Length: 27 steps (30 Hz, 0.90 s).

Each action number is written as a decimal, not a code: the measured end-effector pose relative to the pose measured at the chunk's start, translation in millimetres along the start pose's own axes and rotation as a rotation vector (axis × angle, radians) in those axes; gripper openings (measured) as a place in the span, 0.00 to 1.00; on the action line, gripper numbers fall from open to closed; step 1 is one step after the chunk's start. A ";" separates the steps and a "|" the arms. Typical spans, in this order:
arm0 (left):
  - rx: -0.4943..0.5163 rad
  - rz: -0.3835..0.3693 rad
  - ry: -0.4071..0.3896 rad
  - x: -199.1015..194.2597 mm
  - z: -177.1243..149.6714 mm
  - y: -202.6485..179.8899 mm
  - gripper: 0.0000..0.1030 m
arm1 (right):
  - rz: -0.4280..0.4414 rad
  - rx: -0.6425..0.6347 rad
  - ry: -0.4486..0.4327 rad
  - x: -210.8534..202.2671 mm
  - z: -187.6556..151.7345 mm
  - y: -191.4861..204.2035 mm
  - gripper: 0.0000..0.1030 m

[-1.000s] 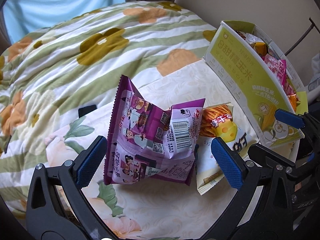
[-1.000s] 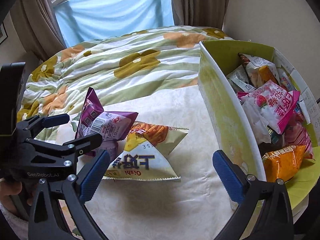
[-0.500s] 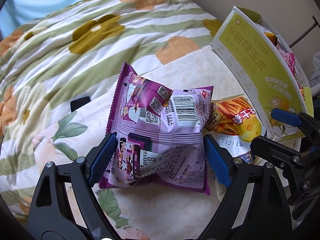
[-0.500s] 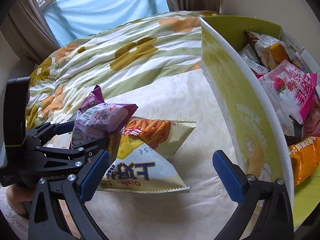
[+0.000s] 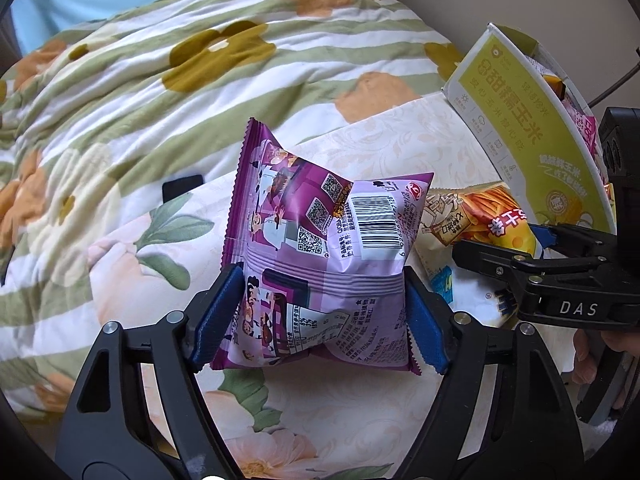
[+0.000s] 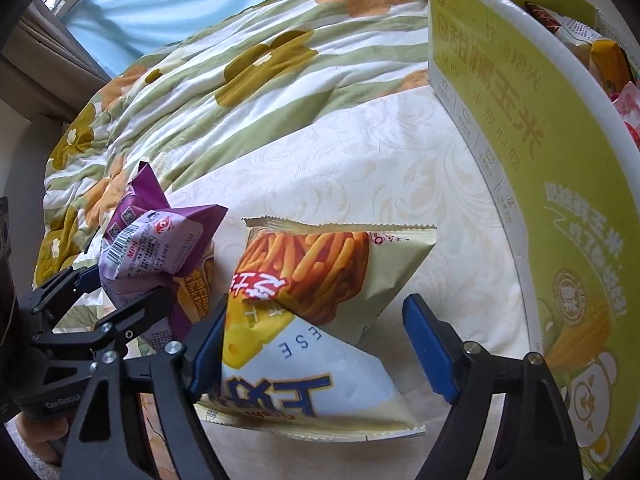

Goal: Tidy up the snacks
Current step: 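Grasp the purple bag with the left tool while the right tool grasps the yellow Oishi bag, then carry both bags over the yellow box and open both tools to drop them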

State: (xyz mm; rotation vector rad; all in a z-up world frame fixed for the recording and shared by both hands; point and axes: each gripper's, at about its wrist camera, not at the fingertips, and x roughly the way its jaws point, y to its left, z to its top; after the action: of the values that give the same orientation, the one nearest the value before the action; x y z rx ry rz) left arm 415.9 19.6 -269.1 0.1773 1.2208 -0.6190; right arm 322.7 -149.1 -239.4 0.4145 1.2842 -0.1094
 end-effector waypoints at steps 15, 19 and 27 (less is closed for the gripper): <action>-0.102 0.023 -0.021 -23.5 -20.7 10.6 0.69 | 0.016 -0.061 -0.044 -12.6 -8.1 4.9 0.52; -0.118 0.031 -0.048 -36.0 -20.8 6.7 0.68 | 0.017 -0.090 -0.089 -31.6 -7.8 7.6 0.52; -0.126 0.066 -0.135 -88.9 -10.7 -29.8 0.68 | 0.062 -0.138 -0.192 -84.8 -9.5 0.8 0.52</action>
State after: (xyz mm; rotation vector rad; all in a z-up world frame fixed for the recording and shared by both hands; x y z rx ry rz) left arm 373.2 30.8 -185.8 0.0685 1.1157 -0.4869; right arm 289.9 -157.6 -161.2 0.3171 1.0821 -0.0082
